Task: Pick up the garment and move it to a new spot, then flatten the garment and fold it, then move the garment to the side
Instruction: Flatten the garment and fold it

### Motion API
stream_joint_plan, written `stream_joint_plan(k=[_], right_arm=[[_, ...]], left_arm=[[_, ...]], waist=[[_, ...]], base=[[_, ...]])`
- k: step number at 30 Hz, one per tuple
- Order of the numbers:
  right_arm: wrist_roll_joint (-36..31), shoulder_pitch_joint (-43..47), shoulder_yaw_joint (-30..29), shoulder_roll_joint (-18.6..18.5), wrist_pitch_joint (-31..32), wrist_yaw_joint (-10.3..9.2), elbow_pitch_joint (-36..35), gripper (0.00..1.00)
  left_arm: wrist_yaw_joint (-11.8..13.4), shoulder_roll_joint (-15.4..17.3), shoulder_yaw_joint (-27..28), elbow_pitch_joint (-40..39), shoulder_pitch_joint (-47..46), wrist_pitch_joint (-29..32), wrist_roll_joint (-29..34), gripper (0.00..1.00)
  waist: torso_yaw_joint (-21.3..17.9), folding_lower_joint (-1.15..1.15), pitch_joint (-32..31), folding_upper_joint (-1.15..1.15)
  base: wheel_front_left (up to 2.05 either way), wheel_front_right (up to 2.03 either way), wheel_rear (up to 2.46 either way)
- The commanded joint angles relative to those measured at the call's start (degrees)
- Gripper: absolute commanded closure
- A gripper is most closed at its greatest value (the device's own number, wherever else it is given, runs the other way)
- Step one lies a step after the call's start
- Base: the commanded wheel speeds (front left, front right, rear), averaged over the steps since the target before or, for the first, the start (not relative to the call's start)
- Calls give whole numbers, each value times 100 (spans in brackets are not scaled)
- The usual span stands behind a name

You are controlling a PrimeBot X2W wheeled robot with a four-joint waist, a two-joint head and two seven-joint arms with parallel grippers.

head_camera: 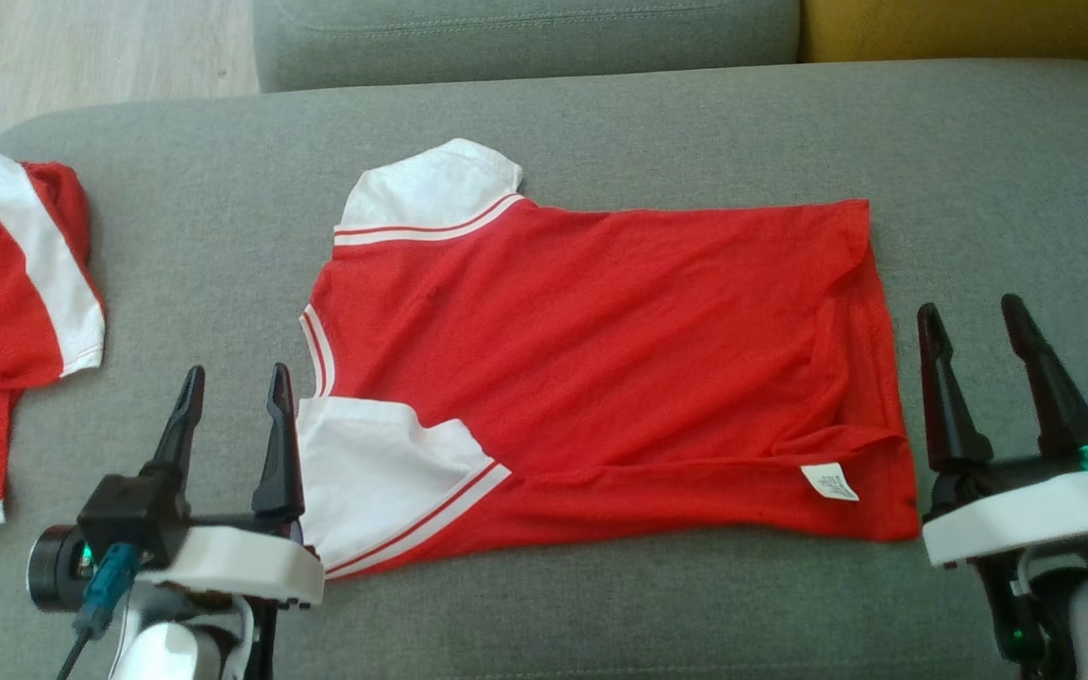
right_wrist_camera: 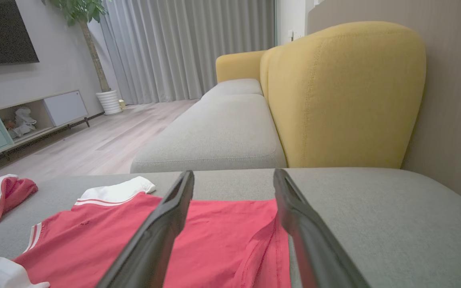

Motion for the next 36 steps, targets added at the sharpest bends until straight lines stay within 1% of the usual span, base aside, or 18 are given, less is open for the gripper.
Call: stream_joint_plan(k=[1,6,10,13,17,22,25,28,31,36], right_arm=[[-5,-85,128,0,67,42,-192,0],[12,-120,202,-5,122,42,-119,0],[24,-156,178,7,142,42,-93,0],[30,-211,131,32,164,42,-103,0],[61,-325,91,85,179,42,-115,0],[59,-564,167,129,157,42,-102,0],[61,-748,228,136,148,42,-65,0],[87,-930,306,136,110,42,15,0],[121,-1103,450,139,43,42,99,0],[193,-1295,671,174,-76,42,253,0]], left_arm=[[44,105,187,-154,-174,0,2,0],[50,71,168,-60,-168,-9,-58,0],[-7,76,145,46,-284,0,-101,0],[-136,70,81,209,-597,75,-162,0],[-463,-26,-83,638,-1443,251,-310,0],[-888,-69,-225,1624,-2857,394,-369,0],[-1069,-114,-231,2330,-3742,399,-405,0],[-1220,-116,-247,3085,-4524,379,-395,0],[-1305,-77,-233,3869,-5179,361,-390,0],[-1445,29,-139,5099,-5932,292,-505,0]], waist=[[-16,0,14,0],[-26,0,81,0],[-15,0,165,0],[-2,0,342,0],[-2,0,724,0],[-104,0,1316,0],[-209,0,1654,0],[-354,0,1908,0],[-546,0,2128,0],[-837,0,2381,0]], base=[[0,0,0],[0,0,0],[0,0,0],[0,0,0],[0,0,0],[0,0,0],[0,0,0],[0,0,0],[0,0,0],[0,0,0]])
